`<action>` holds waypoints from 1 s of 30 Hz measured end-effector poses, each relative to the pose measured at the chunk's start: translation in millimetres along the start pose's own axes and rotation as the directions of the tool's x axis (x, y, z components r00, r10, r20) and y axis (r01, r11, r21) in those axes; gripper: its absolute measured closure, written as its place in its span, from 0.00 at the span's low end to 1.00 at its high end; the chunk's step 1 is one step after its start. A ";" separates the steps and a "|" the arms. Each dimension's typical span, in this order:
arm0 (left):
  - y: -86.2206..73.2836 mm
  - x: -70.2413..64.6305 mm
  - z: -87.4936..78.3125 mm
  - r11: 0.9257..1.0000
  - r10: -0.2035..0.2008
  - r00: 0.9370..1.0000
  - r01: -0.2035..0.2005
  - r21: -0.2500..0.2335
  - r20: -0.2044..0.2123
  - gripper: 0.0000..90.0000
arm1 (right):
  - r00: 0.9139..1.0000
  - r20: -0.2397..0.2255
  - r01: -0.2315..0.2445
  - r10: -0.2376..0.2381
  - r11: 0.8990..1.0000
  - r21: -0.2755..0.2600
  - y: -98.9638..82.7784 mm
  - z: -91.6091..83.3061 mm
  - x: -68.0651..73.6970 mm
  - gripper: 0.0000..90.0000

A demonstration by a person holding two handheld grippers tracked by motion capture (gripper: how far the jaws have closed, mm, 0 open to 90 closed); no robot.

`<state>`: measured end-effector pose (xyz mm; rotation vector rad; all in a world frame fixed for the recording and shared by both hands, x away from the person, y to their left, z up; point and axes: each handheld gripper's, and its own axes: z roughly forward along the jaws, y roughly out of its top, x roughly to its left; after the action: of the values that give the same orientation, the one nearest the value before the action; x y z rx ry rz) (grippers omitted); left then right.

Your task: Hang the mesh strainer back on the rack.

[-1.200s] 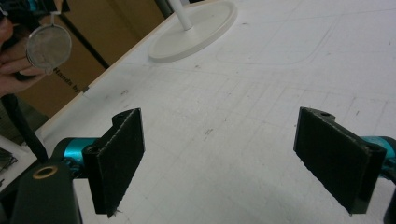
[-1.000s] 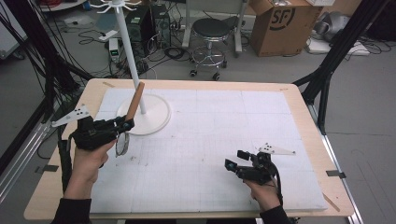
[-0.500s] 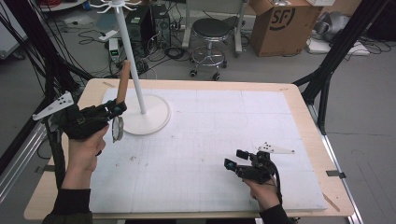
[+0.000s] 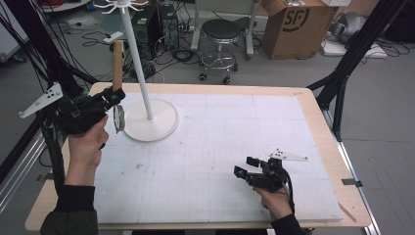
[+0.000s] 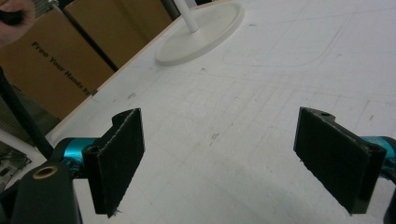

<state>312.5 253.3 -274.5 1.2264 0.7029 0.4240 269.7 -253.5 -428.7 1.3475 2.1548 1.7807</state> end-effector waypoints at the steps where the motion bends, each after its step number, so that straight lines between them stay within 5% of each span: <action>1: 2.0 1.0 0.8 1.000 0.000 1.000 0.000 -0.003 0.000 0.77 | 1.000 -0.002 -0.002 0.002 1.000 0.000 0.2 -0.4 0.1 0.17; 12: 18.9 12.6 7.5 0.999 -0.002 1.000 0.001 -0.033 -0.022 0.77 | 1.000 -0.012 -0.006 0.007 1.000 0.003 0.4 0.7 -2.1 0.17; 19: 24.5 17.8 12.9 0.999 0.038 0.997 -0.040 -0.031 -0.060 0.77 | 1.000 -0.013 -0.021 0.021 1.000 0.001 0.0 2.2 -4.7 0.17; 30: 43.5 34.6 19.2 0.999 0.025 0.996 -0.028 -0.040 -0.086 0.77 | 0.999 -0.017 -0.036 0.036 0.999 0.006 0.5 3.9 -7.7 0.17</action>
<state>353.8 275.2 -238.8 1.1854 0.7481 0.5132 276.8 -255.3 -433.3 1.3859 2.1590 1.8064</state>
